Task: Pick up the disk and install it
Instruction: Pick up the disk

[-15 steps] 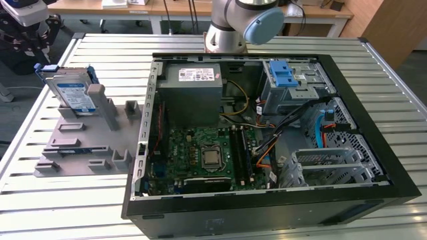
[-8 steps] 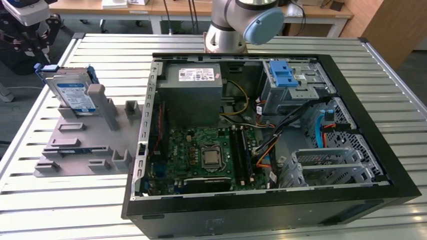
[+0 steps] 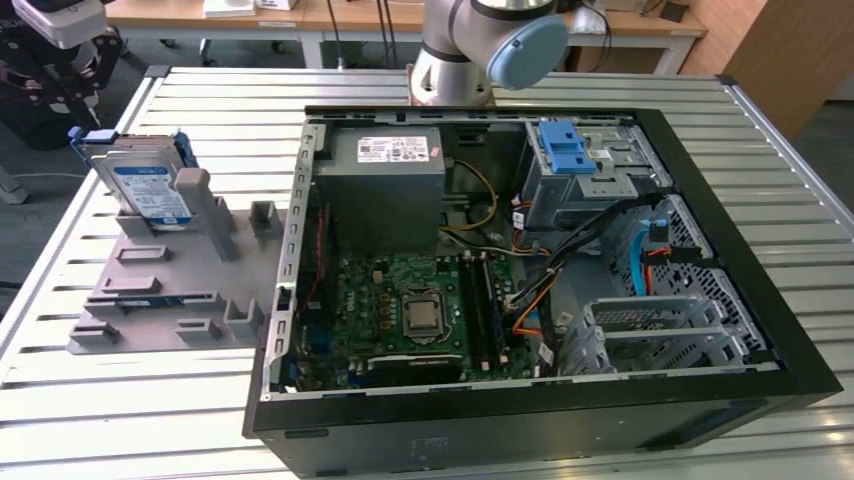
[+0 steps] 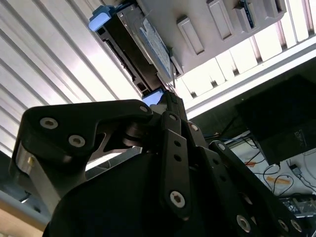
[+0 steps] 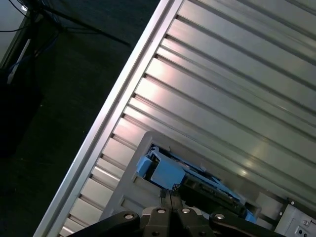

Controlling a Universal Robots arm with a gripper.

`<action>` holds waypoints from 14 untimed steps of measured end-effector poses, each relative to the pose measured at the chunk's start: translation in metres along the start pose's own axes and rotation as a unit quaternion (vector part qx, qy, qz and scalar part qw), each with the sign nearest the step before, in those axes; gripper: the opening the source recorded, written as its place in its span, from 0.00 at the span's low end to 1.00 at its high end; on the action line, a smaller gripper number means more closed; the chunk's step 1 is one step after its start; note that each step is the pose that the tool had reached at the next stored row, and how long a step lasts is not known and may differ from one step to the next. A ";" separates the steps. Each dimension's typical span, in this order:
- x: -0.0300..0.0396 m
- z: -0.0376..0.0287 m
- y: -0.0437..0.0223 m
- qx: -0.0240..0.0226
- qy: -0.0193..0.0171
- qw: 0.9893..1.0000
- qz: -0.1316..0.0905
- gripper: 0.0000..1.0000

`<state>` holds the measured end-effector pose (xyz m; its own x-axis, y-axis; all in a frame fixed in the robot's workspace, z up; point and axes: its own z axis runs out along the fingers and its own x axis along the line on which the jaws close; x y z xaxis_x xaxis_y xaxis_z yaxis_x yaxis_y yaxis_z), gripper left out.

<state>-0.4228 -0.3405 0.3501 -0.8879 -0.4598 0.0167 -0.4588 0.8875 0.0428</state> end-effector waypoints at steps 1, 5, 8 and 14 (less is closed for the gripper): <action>0.0000 0.0000 0.0000 0.000 0.000 1.000 -0.005 0.11; 0.0000 0.0000 0.0000 0.001 0.001 1.000 -0.024 0.11; 0.0000 0.0000 0.0000 0.001 0.002 0.999 -0.040 0.11; 0.0000 -0.0001 0.0000 0.002 0.001 0.997 -0.071 0.11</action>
<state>-0.4228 -0.3405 0.3502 -0.8136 -0.5813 0.0125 -0.5804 0.8133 0.0414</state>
